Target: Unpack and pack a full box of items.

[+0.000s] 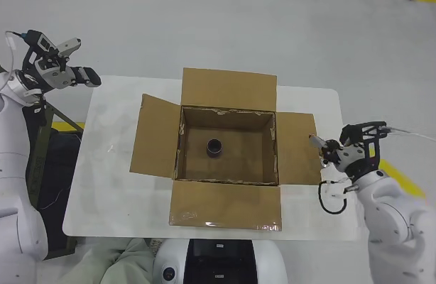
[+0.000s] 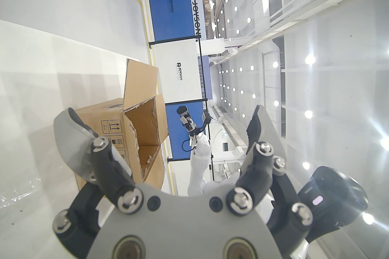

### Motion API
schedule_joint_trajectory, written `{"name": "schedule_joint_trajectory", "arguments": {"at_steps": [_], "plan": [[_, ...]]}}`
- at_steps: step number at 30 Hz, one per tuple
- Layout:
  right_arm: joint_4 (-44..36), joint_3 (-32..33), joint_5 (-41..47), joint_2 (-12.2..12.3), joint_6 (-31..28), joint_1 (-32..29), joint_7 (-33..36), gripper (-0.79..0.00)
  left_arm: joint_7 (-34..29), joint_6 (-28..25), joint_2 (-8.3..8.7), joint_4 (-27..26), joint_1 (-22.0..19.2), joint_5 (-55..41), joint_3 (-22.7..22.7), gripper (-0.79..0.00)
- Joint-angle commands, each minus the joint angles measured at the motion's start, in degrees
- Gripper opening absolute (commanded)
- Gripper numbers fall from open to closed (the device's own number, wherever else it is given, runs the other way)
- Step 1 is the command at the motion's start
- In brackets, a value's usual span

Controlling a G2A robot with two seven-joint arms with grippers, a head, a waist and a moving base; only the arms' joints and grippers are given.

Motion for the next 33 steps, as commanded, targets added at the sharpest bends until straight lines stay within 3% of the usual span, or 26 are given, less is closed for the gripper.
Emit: {"name": "schedule_joint_trajectory", "arguments": {"at_steps": [1, 14, 33], "plan": [[0.83, 1.93, 0.47, 0.10, 0.50, -1.08, -0.54, -0.099, 0.00, 0.00, 0.00, 0.00, 0.00, 0.00, 0.00, 0.000], [7.14, 5.65, 0.66, 0.61, 2.24, -2.52, -0.93, -0.123, 0.00, 0.00, 0.00, 0.00, 0.00, 0.00, 0.00, 0.000], [12.94, 2.07, -1.59, 1.07, 2.86, -2.08, 1.29, -0.132, 0.00, 0.00, 0.00, 0.00, 0.00, 0.00, 0.00, 0.000]]}}
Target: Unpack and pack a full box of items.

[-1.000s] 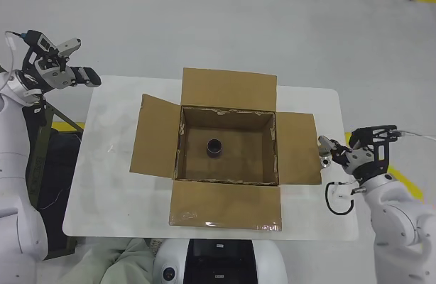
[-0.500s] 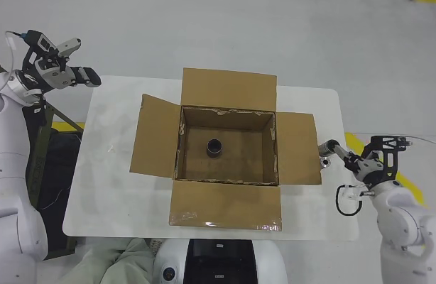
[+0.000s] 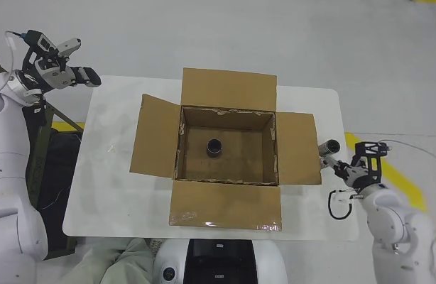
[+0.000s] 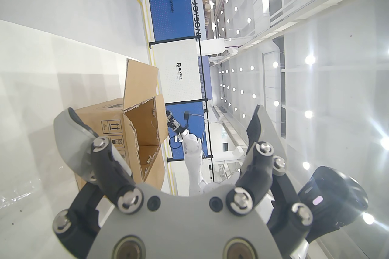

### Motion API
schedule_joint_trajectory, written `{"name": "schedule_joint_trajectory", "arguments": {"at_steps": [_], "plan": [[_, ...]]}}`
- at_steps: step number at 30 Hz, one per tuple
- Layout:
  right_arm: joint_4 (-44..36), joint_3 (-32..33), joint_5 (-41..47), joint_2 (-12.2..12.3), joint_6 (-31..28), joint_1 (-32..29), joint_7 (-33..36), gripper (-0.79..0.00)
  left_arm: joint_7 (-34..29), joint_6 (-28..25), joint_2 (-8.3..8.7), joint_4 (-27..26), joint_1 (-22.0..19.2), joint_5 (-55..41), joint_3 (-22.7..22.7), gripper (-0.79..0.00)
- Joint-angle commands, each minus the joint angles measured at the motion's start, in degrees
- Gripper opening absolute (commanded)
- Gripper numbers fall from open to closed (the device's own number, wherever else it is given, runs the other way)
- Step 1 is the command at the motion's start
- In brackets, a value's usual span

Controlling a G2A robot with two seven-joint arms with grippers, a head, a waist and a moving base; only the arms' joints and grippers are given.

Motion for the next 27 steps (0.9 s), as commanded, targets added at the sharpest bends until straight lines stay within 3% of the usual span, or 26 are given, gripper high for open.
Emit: {"name": "schedule_joint_trajectory", "arguments": {"at_steps": [1, 21, 27], "plan": [[0.38, -0.35, -0.49, 0.07, -0.17, 0.06, 0.32, -0.135, 0.00, 0.00, 0.00, 0.00, 0.00, 0.00, 0.00, 0.000], [11.60, -5.44, -3.44, 0.50, 0.98, 6.39, 2.04, -0.135, 0.00, 0.00, 0.00, 0.00, 0.00, 0.00, 0.00, 0.000], [14.90, -7.66, -4.75, 0.45, 2.00, 8.52, 0.89, -0.172, 0.00, 0.00, 0.00, 0.00, 0.00, 0.00, 0.00, 0.000]]}}
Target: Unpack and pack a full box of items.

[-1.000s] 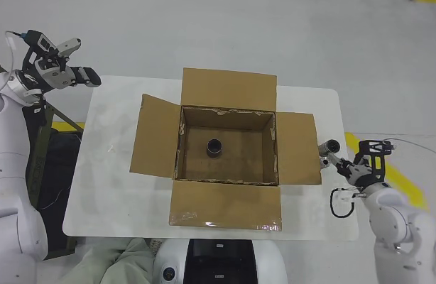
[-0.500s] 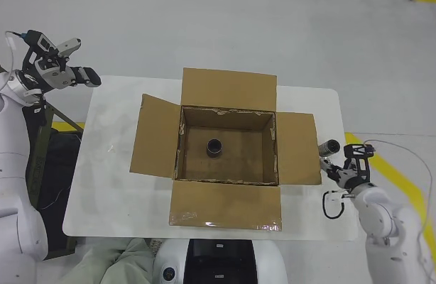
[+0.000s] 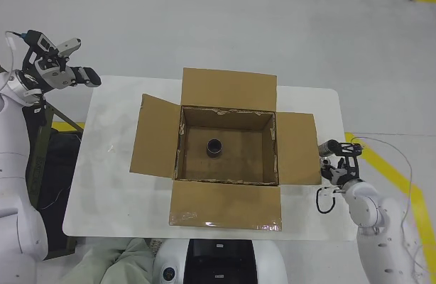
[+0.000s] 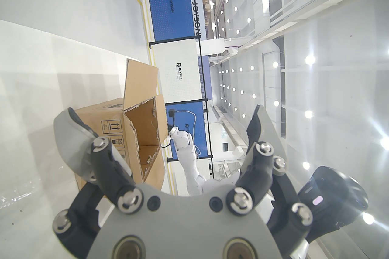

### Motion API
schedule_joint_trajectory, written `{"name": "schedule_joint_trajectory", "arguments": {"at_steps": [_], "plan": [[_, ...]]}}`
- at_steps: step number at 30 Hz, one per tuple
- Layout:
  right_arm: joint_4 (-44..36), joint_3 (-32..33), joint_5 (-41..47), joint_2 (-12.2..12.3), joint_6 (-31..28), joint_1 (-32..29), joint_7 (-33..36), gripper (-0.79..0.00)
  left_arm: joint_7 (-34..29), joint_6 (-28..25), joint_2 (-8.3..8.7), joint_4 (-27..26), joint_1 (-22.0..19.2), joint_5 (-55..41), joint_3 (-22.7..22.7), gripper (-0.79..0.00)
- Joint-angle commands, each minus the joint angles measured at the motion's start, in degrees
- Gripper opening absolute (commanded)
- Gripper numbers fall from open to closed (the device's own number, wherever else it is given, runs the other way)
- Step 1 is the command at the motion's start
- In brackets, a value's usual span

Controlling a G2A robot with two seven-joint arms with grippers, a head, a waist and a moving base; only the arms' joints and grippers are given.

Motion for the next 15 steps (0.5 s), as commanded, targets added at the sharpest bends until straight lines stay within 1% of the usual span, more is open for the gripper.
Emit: {"name": "schedule_joint_trajectory", "arguments": {"at_steps": [1, 6, 9, 12, 14, 15], "plan": [[1.15, -0.64, -0.27, -0.02, 0.25, 0.78, -0.18, -0.175, 0.00, 0.00, 0.00, 0.00, 0.00, 0.00, 0.00, 0.000], [3.43, -1.98, -1.29, -0.04, 1.28, 2.52, -0.55, -0.203, 0.00, 0.00, 0.00, 0.00, 0.00, 0.00, 0.00, 0.000], [4.13, -2.41, -1.65, -0.01, 1.58, 3.11, -0.54, -0.265, 0.00, 0.00, 0.00, 0.00, 0.00, 0.00, 0.00, 0.000], [4.28, -2.61, -2.05, 0.04, 1.95, 3.29, -0.61, -0.397, 0.00, 0.00, 0.00, 0.00, 0.00, 0.00, 0.00, 0.000], [4.35, -2.64, -2.00, 0.06, 2.13, 3.32, -0.73, -0.453, 0.00, 0.00, 0.00, 0.00, 0.00, 0.00, 0.00, 0.000], [4.35, -2.62, -2.09, 0.09, 2.19, 3.34, -0.71, -0.523, 0.00, 0.00, 0.00, 0.00, 0.00, 0.00, 0.00, 0.000]]}}
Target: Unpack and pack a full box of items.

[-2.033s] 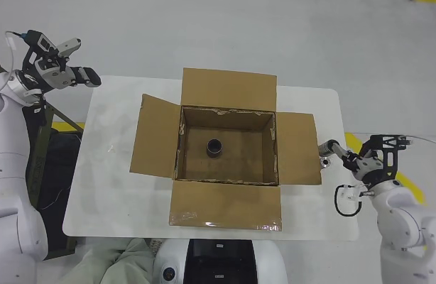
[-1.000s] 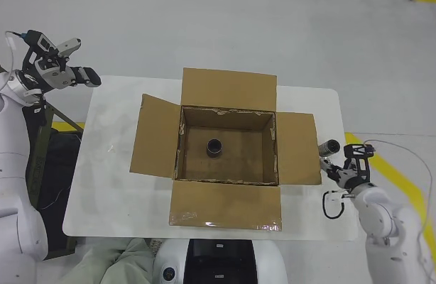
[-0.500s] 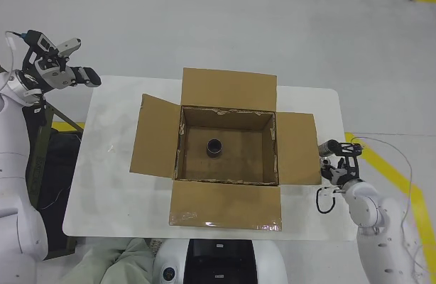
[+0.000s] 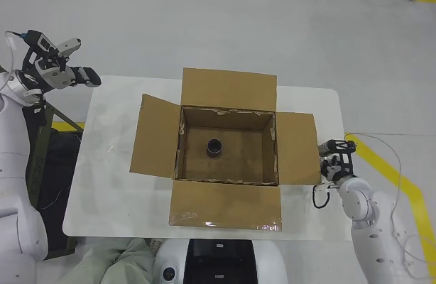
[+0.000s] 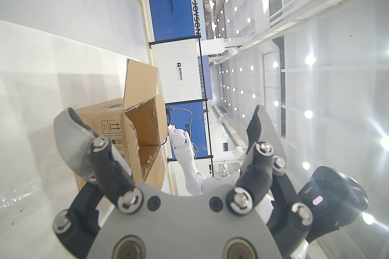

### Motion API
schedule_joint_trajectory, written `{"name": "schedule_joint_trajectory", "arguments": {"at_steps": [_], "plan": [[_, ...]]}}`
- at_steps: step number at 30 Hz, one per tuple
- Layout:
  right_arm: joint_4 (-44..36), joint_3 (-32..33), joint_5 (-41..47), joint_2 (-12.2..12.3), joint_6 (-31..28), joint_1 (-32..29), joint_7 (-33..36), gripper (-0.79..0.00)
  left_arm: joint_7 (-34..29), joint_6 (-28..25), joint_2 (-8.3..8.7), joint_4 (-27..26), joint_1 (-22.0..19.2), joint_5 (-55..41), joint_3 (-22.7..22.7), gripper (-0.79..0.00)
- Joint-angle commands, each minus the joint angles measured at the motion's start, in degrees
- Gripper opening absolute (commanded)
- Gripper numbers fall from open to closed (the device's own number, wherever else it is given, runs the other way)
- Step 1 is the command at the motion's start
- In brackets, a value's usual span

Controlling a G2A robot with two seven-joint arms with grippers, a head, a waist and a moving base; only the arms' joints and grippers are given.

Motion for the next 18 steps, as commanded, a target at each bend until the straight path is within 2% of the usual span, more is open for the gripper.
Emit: {"name": "schedule_joint_trajectory", "arguments": {"at_steps": [1, 5, 10, 18], "plan": [[-0.02, 0.04, -0.04, 0.04, 0.06, 0.01, 0.03, -0.576, 0.00, 0.00, 0.00, 0.00, 0.00, 0.00, 0.00, 0.000], [-0.66, 0.48, 0.53, 0.18, -0.35, -0.43, 0.15, -0.785, 0.00, 0.00, 0.00, 0.00, 0.00, 0.00, 0.00, 0.000], [-3.93, 2.14, 0.89, 0.49, -0.99, -2.51, 0.66, -0.785, 0.00, 0.00, 0.00, 0.00, 0.00, 0.00, 0.00, 0.000], [-14.38, 5.47, -0.75, 0.96, -0.67, -8.71, 0.28, -0.785, 0.00, 0.00, 0.00, 0.00, 0.00, 0.00, 0.00, 0.000]]}}
